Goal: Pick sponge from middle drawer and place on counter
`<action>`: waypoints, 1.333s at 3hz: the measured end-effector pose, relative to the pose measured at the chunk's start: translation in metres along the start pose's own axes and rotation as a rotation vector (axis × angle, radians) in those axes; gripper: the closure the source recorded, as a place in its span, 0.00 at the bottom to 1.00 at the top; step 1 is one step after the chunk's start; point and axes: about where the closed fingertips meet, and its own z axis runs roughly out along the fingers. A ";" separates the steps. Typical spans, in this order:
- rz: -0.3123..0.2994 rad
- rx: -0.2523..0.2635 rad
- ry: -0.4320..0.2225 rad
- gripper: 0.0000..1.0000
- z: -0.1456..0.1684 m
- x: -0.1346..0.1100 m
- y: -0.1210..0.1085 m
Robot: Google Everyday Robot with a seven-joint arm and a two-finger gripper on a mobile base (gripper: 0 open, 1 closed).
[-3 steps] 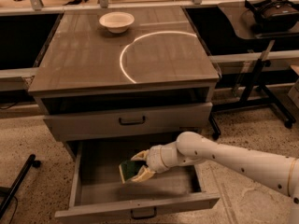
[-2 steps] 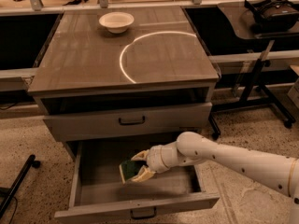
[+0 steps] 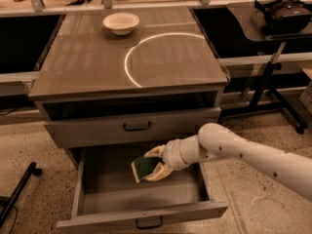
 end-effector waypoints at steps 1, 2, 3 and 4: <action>-0.042 0.003 0.018 1.00 -0.050 -0.026 -0.013; -0.091 0.015 0.052 1.00 -0.087 -0.052 -0.023; -0.091 0.015 0.052 1.00 -0.087 -0.052 -0.023; -0.110 0.021 0.080 1.00 -0.099 -0.064 -0.027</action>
Offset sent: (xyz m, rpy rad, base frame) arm 0.0107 -0.0583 0.1430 -0.0915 -0.1376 0.0290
